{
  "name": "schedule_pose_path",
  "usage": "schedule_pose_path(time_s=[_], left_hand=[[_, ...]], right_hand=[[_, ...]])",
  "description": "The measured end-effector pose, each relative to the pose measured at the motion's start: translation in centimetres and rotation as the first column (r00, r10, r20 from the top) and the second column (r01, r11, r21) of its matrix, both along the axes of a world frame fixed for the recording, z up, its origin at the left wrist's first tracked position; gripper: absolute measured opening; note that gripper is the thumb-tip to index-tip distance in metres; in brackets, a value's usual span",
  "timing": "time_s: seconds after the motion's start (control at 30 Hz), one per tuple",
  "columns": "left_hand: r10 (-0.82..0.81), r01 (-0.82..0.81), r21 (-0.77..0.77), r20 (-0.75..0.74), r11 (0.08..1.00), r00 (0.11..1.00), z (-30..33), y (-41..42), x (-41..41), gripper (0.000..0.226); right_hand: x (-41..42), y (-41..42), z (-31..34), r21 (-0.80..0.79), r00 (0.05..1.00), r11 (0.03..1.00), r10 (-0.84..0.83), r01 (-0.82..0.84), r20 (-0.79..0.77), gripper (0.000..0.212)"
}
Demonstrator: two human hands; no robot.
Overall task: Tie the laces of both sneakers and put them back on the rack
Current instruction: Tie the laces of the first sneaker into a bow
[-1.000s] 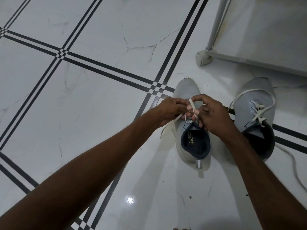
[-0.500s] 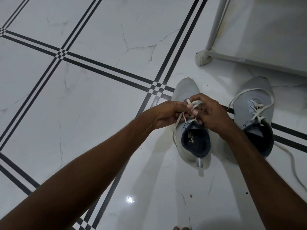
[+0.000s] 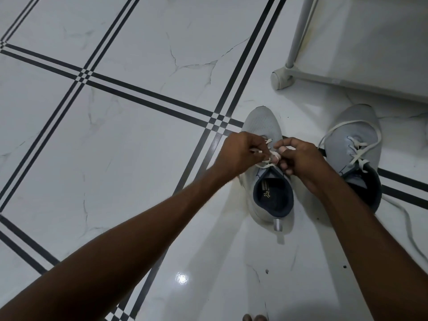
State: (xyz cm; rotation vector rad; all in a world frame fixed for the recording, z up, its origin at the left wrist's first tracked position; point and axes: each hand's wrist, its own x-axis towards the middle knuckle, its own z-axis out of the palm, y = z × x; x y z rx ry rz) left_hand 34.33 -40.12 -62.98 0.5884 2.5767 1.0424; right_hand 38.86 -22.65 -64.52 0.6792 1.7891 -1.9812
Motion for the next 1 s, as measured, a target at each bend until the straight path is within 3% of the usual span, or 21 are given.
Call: schedule_pose_path(time_s=[0.13, 0.27, 0.33, 0.4, 0.47, 0.57, 0.7, 0.77, 0.87, 1.0], left_hand=[[0.027, -0.039, -0.043, -0.240, 0.998, 0.970, -0.5, 1.6, 1.7, 0.011], [0.055, -0.072, -0.042, -0.316, 0.997, 0.947, -0.8, 1.7, 2.1, 0.006], [0.033, -0.053, -0.050, -0.335, 0.997, 0.942, -0.5, 1.7, 2.3, 0.003], [0.044, -0.054, -0.020, -0.358, 0.998, 0.933, -0.3, 1.0, 2.3, 0.004], [0.181, -0.163, 0.092, -0.236, 0.982, 0.955, -0.2, -0.9, 2.5, 0.009], [0.275, -0.288, 0.087, 0.142, 0.953, 0.951, -1.0, -4.0, 3.7, 0.017], [0.297, -0.388, 0.128, 0.441, 0.913, 0.847, -1.3, -4.7, 3.2, 0.011], [0.310, -0.485, 0.189, 0.563, 0.854, 0.766, -0.9, -4.5, 2.5, 0.023], [0.200, -0.550, 0.294, 0.718, 0.782, 0.667, -0.5, -3.2, 2.1, 0.026], [0.024, -0.689, 0.338, 0.888, 0.641, 0.459, -0.4, -2.4, 1.5, 0.030]], right_hand=[[0.0, 0.1, 0.4, -0.079, 0.988, 0.987, 0.143, -0.139, 0.051, 0.031], [0.3, 0.3, 0.0, -0.155, 0.987, 0.987, 0.067, -0.043, 0.149, 0.025], [0.3, -0.2, -0.1, -0.097, 0.988, 0.995, -0.014, 0.029, 0.152, 0.022], [0.4, 0.1, -0.4, 0.115, 0.994, 0.991, -0.072, 0.062, 0.078, 0.018], [0.4, 1.6, -1.2, 0.377, 0.991, 0.919, -0.132, 0.118, 0.013, 0.012], [0.7, 3.1, -2.3, 0.483, 0.981, 0.868, -0.178, 0.118, 0.080, 0.013], [0.9, 2.8, -3.0, 0.700, 0.999, 0.714, -0.053, 0.033, 0.007, 0.007], [0.9, 2.3, -1.7, 0.601, 0.996, 0.795, -0.064, 0.084, -0.054, 0.008], [0.7, 1.6, -0.8, 0.203, 0.977, 0.956, -0.206, 0.212, -0.052, 0.014], [-0.1, 0.6, -0.6, -0.067, 0.930, 0.933, -0.343, 0.353, 0.130, 0.014]])
